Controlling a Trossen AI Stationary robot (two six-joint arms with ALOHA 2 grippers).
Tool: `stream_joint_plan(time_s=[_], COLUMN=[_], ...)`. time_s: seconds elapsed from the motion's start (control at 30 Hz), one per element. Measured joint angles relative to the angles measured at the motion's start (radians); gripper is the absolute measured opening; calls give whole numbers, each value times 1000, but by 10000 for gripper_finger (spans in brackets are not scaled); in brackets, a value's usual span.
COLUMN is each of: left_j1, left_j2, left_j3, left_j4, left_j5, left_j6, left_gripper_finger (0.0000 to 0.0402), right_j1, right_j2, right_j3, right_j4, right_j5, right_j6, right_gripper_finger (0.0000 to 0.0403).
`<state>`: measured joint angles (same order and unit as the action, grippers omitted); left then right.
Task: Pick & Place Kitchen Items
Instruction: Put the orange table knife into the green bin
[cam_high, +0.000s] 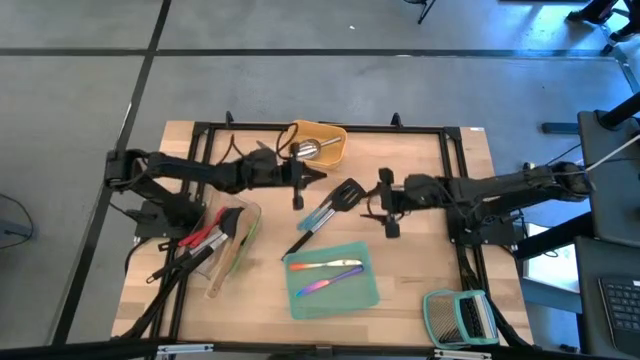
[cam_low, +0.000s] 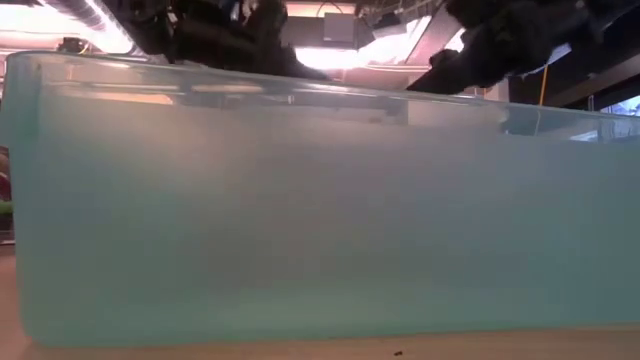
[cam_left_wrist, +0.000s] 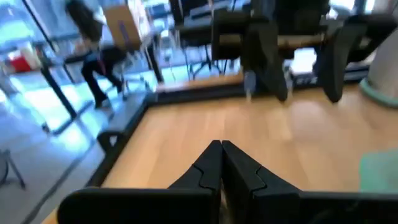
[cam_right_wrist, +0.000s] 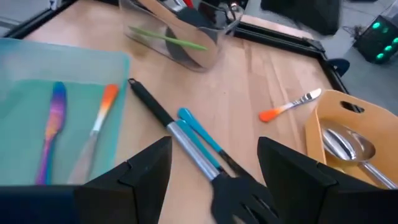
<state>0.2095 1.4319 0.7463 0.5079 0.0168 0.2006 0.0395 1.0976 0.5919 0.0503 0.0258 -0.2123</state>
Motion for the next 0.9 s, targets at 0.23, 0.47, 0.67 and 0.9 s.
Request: stream_joint_plan(time_s=[0.23, 0.47, 0.67, 0.9], left_j1=[96, 169, 197, 197], left_j2=[16, 15, 15, 15], left_j3=[-1, -1, -1, -1], left_j4=[-99, -204, -155, -77], left_j5=[13, 268, 300, 300], left_j6=[11, 3, 66, 4], left_gripper_finger=[1, 1, 1, 1], right_j1=[-175, -260, -326, -348], right_j2=[102, 188, 250, 271], right_j3=[0, 0, 1, 1], right_j4=[111, 210, 286, 320], right_j5=[-185, -210, -211, -211], right_j6=[6, 21, 13, 78], right_gripper_finger=[240, 240, 240, 240])
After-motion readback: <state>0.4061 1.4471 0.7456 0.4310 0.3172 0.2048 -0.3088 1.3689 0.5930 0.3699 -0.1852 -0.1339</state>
